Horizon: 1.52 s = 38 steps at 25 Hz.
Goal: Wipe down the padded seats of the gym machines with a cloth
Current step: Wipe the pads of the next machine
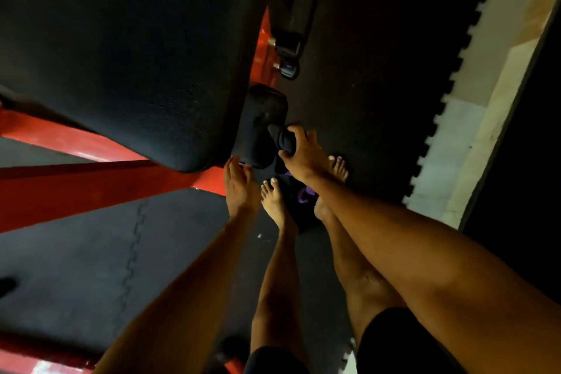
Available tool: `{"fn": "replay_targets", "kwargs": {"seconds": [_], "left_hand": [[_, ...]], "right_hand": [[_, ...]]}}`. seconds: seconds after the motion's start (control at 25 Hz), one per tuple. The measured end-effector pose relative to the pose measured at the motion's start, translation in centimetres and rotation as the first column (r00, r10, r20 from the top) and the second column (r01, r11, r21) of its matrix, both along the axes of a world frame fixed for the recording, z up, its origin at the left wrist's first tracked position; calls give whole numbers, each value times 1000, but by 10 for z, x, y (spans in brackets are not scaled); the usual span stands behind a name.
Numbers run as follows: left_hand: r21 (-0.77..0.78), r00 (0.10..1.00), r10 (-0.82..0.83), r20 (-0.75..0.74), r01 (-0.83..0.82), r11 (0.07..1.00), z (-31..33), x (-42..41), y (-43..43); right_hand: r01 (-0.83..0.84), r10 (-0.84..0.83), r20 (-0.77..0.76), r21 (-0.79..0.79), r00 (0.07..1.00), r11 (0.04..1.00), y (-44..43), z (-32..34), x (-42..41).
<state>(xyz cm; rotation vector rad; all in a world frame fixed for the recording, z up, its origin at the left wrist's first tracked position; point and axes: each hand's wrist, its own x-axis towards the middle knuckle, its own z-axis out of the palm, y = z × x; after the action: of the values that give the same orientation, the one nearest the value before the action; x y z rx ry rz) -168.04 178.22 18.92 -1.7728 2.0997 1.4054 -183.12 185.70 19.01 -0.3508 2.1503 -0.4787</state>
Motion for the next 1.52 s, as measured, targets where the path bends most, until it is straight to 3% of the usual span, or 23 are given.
{"fn": "replay_targets", "kwargs": {"seconds": [0.2,0.32,0.44,0.68,0.84,0.88,0.92,1.0,1.08,1.12,1.2,1.28,1.32,1.4,1.44,1.52], "left_hand": [[-6,999,37,-14,-37,999,-52,-19,-25],[-3,995,89,-42,-89,996,-74,-22,-40],[90,982,184,-33,-180,979,-87,-30,-51],[199,963,264,-49,-249,948,-91,-37,-53],[162,977,211,-30,-203,966,-96,-34,-51],[147,982,184,-36,-177,973,-90,-37,-51],[146,985,171,-35,-164,976,-86,-40,-51],[154,986,164,-15,-160,975,-85,-39,-53],[164,984,175,-7,-172,971,-83,-40,-54],[166,984,177,-8,-173,971,-83,-42,-53],[140,988,153,-28,-147,979,-82,-44,-50],[98,993,114,-42,-110,989,-83,-44,-48],[84,994,106,-34,-103,991,-82,-44,-47],[69,994,104,-24,-102,992,-83,-44,-47],[69,994,102,-26,-100,993,-82,-43,-48],[63,996,74,-42,-71,995,-83,-42,-50]], "right_hand": [[149,-192,-135,-279,972,949,-45,-51,4],[159,-213,-134,-329,968,931,-64,-72,27],[144,-203,-149,-336,968,931,-46,-85,63],[-44,15,-138,-211,990,976,-15,-80,101],[-118,6,-458,-216,889,969,-66,-87,42],[-127,22,-477,-190,878,973,-77,-89,24],[-70,-9,-430,-168,903,983,-83,-91,11],[245,-269,-209,-133,940,960,-91,-93,-4],[454,-455,-77,-30,887,891,-98,-85,0],[409,-409,-108,-24,906,912,-100,-78,6],[76,-96,-326,-74,940,994,-96,-73,19],[-282,211,-495,-72,843,957,-83,-81,16],[-339,248,-515,-89,820,936,-77,-86,10],[-189,105,-423,-161,900,969,-73,-90,5],[-11,-50,-311,-192,949,981,-77,-88,7],[322,-343,-98,-184,934,929,-86,-81,20]]}}
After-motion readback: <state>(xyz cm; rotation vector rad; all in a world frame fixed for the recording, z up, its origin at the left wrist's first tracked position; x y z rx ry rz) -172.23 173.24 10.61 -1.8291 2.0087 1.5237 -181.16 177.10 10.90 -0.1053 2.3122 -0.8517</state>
